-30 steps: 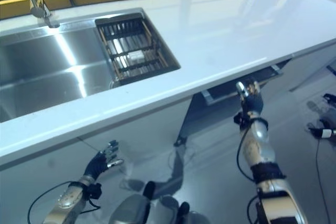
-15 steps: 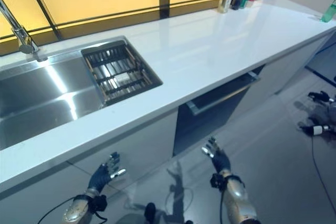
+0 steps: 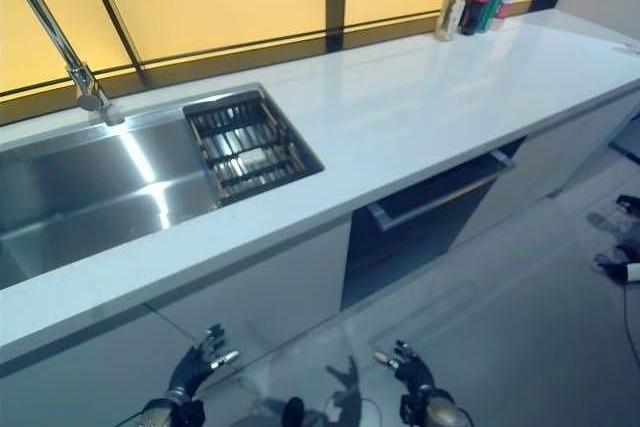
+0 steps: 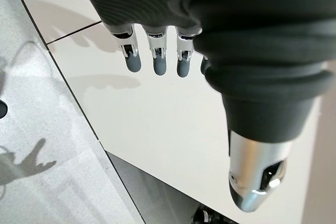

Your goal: Pick up plates and place into dishwasher.

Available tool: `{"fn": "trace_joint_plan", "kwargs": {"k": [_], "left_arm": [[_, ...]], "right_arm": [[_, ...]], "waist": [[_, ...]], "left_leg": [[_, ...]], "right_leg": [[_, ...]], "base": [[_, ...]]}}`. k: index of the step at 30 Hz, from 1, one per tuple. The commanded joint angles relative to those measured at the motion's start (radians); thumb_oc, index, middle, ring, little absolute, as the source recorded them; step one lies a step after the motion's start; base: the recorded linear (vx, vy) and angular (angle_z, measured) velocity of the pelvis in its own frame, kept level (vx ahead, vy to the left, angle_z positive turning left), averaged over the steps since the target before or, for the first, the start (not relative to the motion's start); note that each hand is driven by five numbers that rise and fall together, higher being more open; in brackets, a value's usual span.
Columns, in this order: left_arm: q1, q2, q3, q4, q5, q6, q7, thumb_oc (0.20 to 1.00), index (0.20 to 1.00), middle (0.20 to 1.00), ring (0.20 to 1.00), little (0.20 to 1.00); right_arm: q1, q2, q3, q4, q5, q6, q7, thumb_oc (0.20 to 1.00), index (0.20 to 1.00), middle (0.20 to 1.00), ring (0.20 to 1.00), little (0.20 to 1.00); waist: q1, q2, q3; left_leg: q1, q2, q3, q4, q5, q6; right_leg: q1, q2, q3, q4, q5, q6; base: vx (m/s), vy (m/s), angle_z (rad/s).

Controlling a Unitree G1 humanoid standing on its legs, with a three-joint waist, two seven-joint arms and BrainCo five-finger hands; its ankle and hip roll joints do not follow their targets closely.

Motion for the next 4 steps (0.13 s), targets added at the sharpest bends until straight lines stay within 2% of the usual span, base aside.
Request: {"fn": "trace_joint_plan", "kwargs": {"k": [1, 4], "left_arm": [[-0.061, -0.009, -0.015, -0.022, 0.017, -0.067, -0.016, 1.000, 1.000, 1.000, 1.000, 1.000], [-0.053, -0.002, -0.012, -0.033, 0.014, -0.064, -0.014, 1.000, 1.000, 1.000, 1.000, 1.000]], "right_arm": [[-0.047, -0.015, 0.038, -0.067, 0.012, -0.047, 0.012, 1.000, 1.000, 1.000, 1.000, 1.000], [-0.038, -0.022, 0.033, -0.080, 0.011, -0.055, 0.016, 1.000, 1.000, 1.000, 1.000, 1.000]], "waist": [[0.012, -0.003, 0.025], [0.007, -0.002, 0.024]], "left_leg": [[-0.023, 0.031, 0.007, 0.054, -0.100, -0.022], [-0.020, 0.032, 0.009, 0.053, -0.101, -0.022]], "right_leg": [[-0.059, -0.032, -0.014, 0.049, 0.016, 0.040], [-0.059, -0.032, -0.014, 0.052, 0.012, 0.040]], "base": [[0.00, 0.000, 0.00], [0.00, 0.000, 0.00]]}}
